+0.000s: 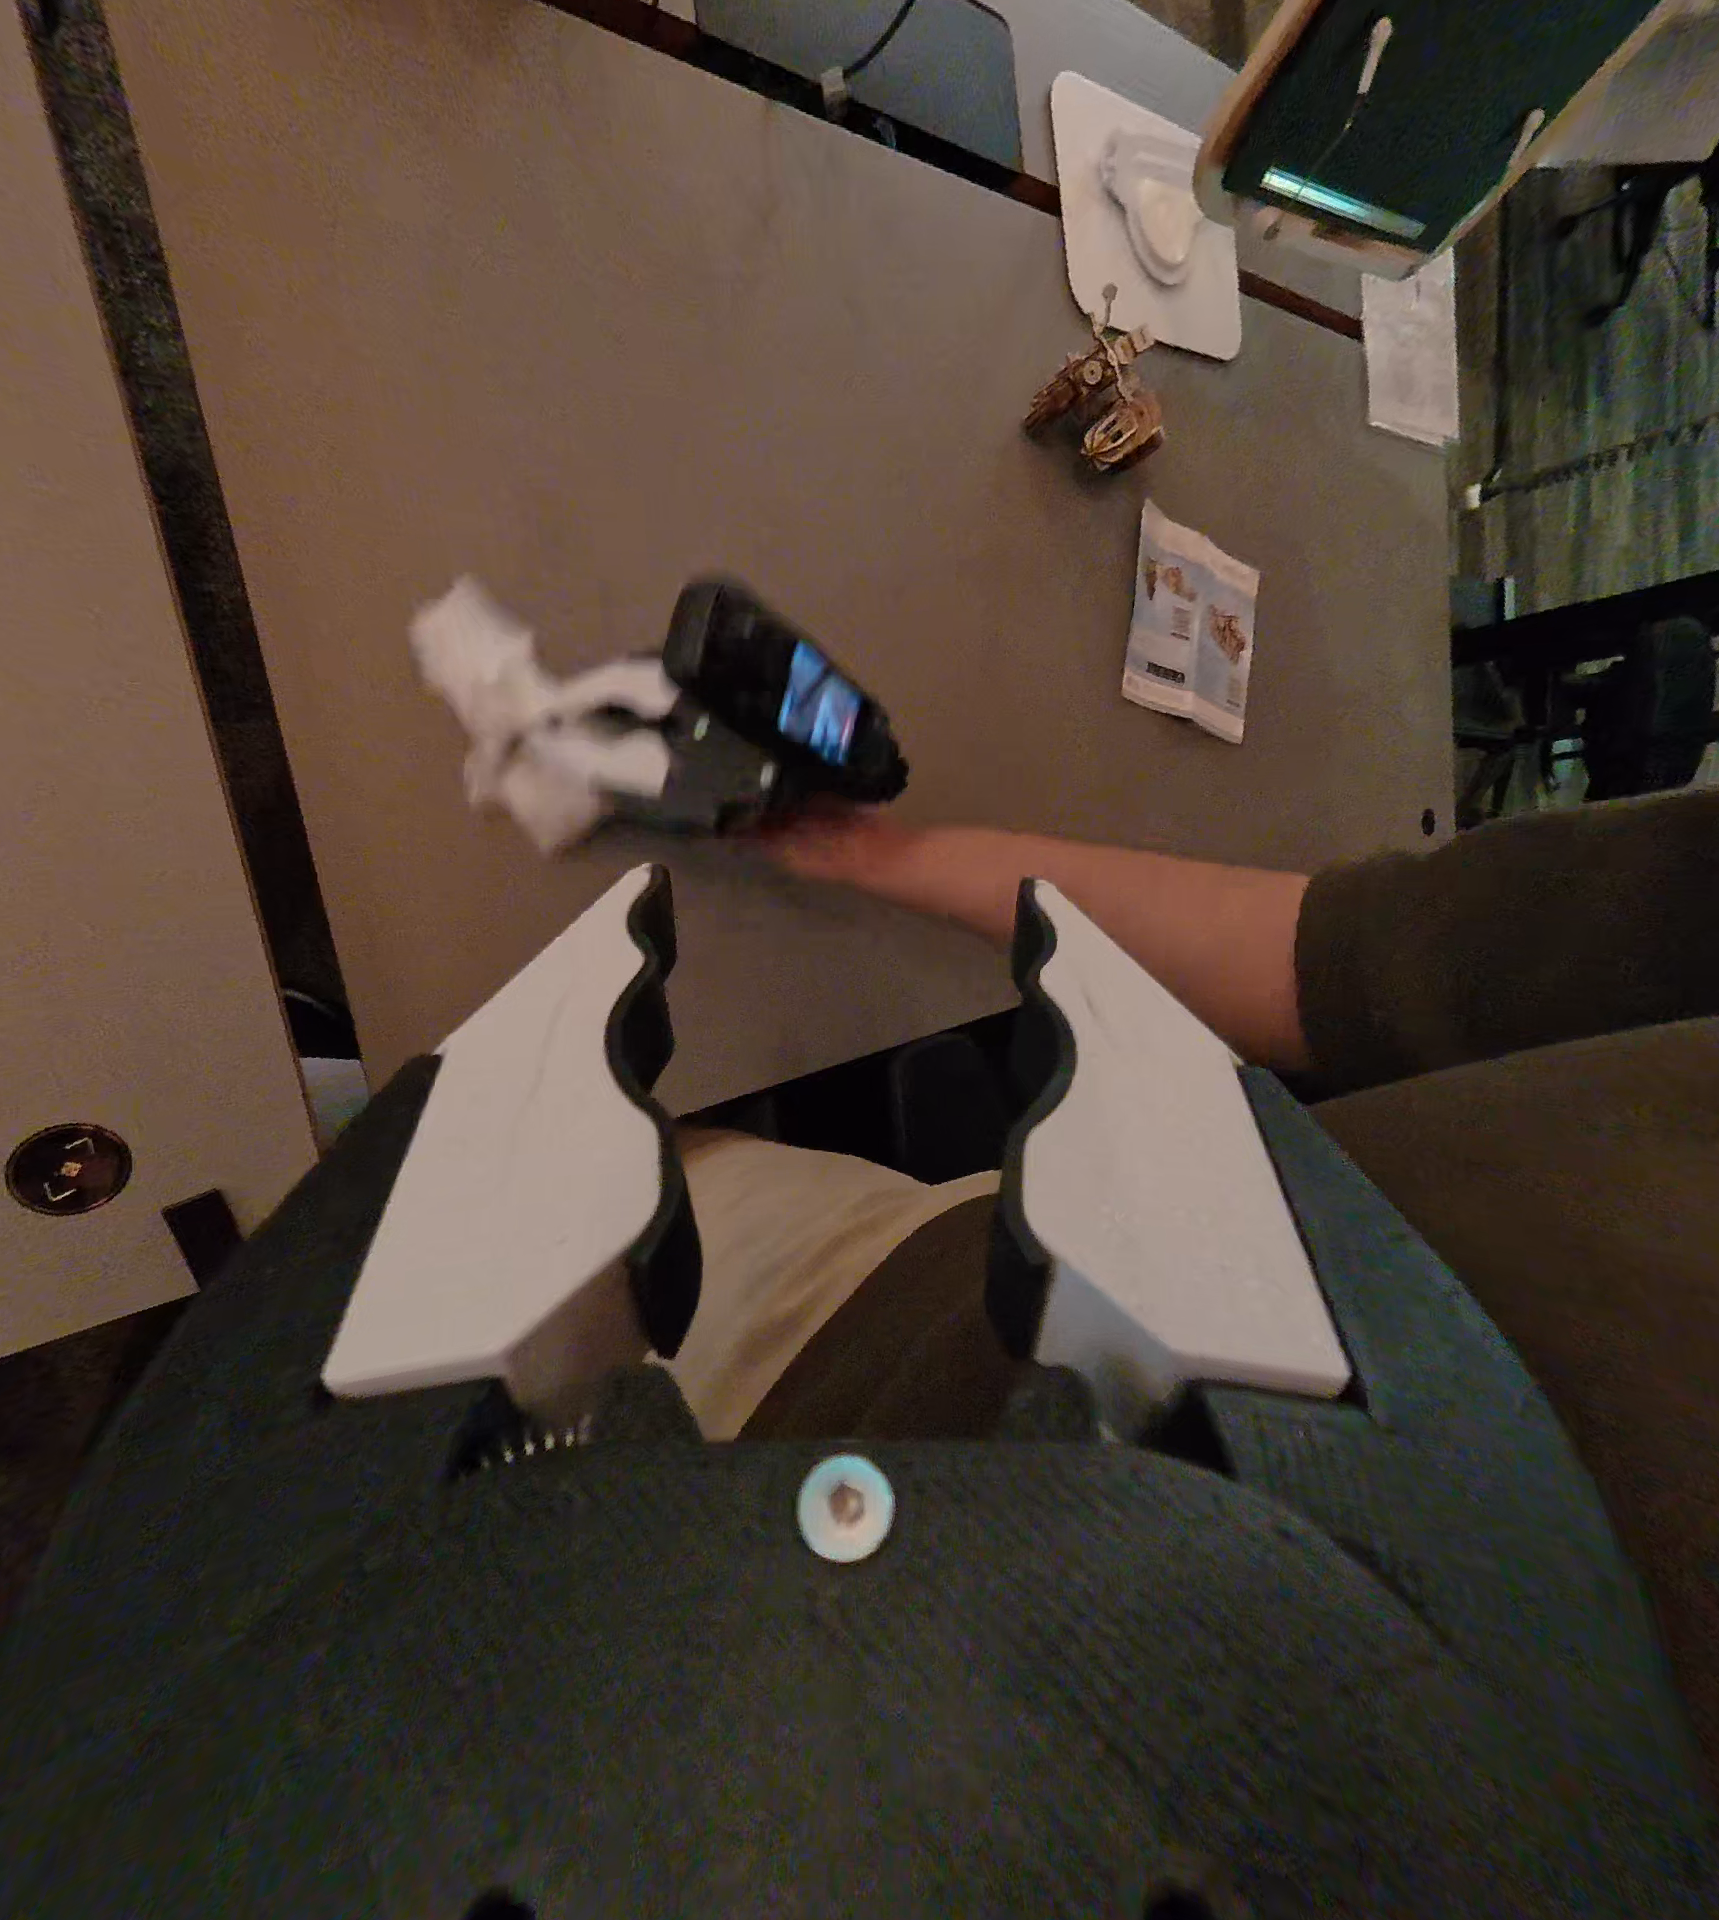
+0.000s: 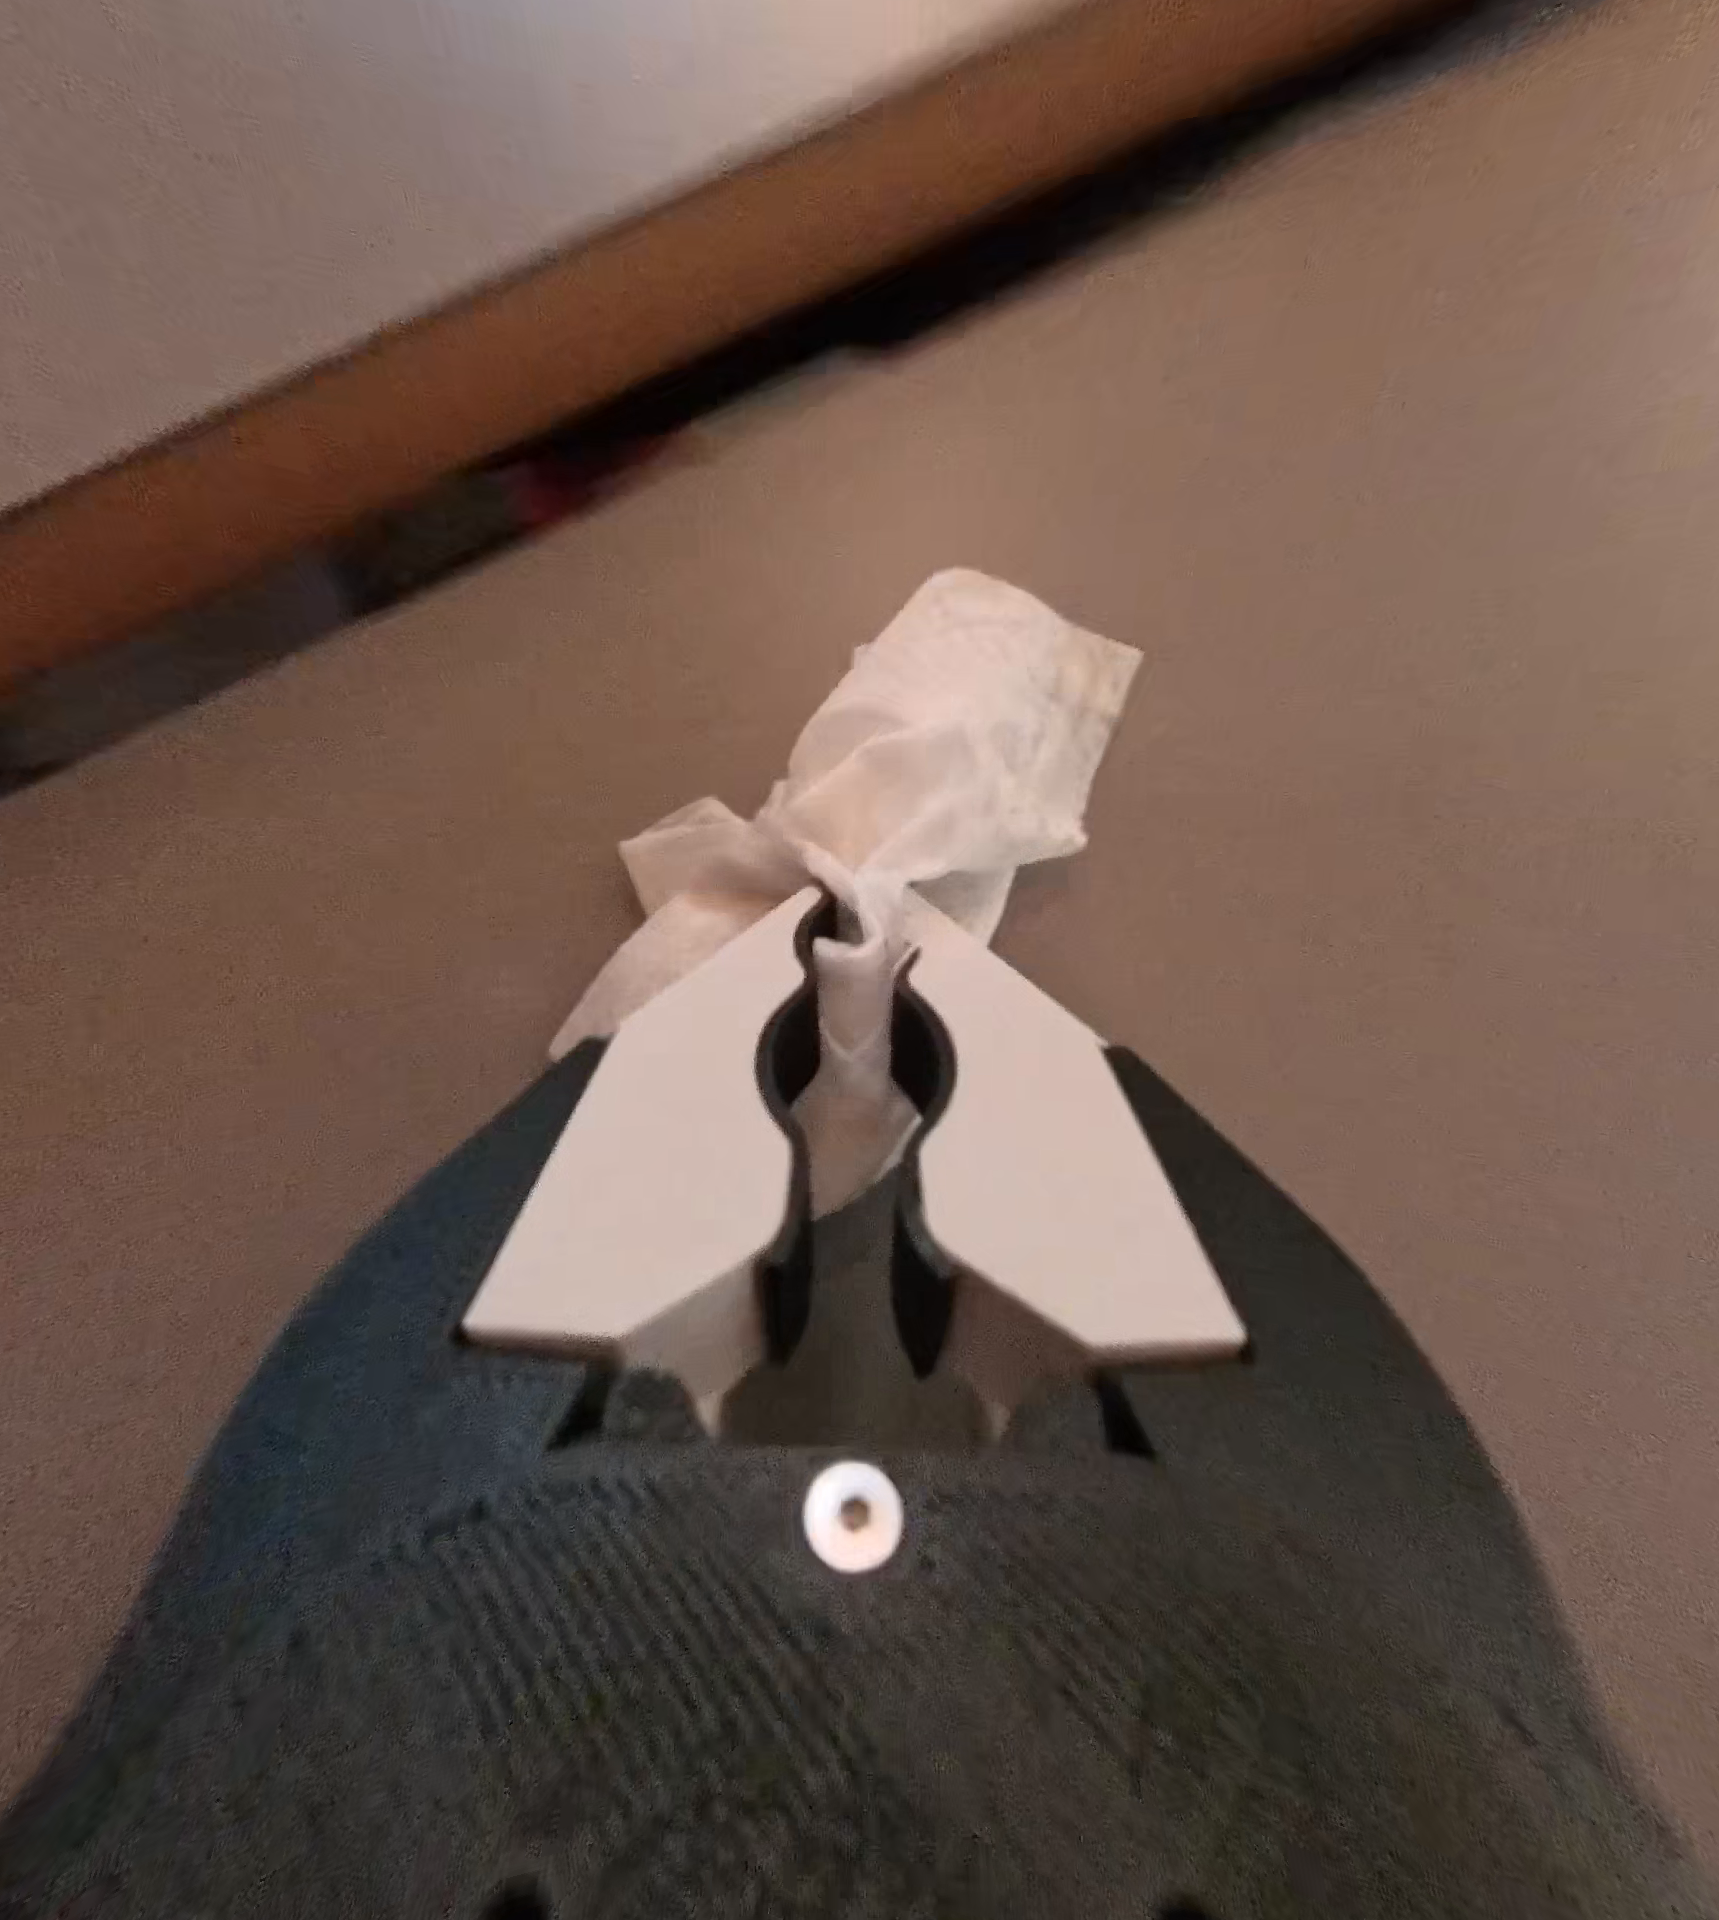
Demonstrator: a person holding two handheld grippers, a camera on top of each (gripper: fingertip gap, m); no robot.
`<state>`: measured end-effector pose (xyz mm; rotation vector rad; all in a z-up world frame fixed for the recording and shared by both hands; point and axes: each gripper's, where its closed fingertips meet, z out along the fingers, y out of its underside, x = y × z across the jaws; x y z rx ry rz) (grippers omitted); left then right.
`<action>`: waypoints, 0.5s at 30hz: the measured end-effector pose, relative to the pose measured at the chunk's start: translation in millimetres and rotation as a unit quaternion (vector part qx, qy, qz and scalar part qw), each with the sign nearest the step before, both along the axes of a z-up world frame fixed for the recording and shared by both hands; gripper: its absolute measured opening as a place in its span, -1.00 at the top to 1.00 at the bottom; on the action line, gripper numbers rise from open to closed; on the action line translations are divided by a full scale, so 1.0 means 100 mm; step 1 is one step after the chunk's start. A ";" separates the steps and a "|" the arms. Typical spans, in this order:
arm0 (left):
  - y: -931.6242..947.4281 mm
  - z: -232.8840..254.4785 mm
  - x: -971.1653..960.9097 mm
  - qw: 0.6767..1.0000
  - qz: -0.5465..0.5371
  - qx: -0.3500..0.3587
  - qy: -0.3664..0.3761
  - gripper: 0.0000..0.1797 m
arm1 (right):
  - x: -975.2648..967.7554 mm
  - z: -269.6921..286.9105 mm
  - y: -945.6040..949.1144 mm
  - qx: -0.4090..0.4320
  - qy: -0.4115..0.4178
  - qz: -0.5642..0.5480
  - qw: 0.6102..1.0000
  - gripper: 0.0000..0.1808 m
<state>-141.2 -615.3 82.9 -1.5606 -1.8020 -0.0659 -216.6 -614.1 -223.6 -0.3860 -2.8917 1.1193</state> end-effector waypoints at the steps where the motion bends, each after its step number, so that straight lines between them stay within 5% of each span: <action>1: 0.01 -0.01 0.01 1.000 -0.002 0.000 -0.001 0.32 | 0.45 0.00 -0.10 -0.006 -0.011 0.069 0.998 0.95; 6: 0.00 -0.02 0.04 1.000 -0.007 -0.010 -0.011 0.32 | 1.44 0.01 -0.25 -0.007 0.033 0.299 0.954 0.95; 15: 0.01 -0.18 0.21 0.999 -0.019 -0.029 -0.042 0.32 | -2.12 -0.01 -0.53 0.029 0.079 -0.067 0.994 0.94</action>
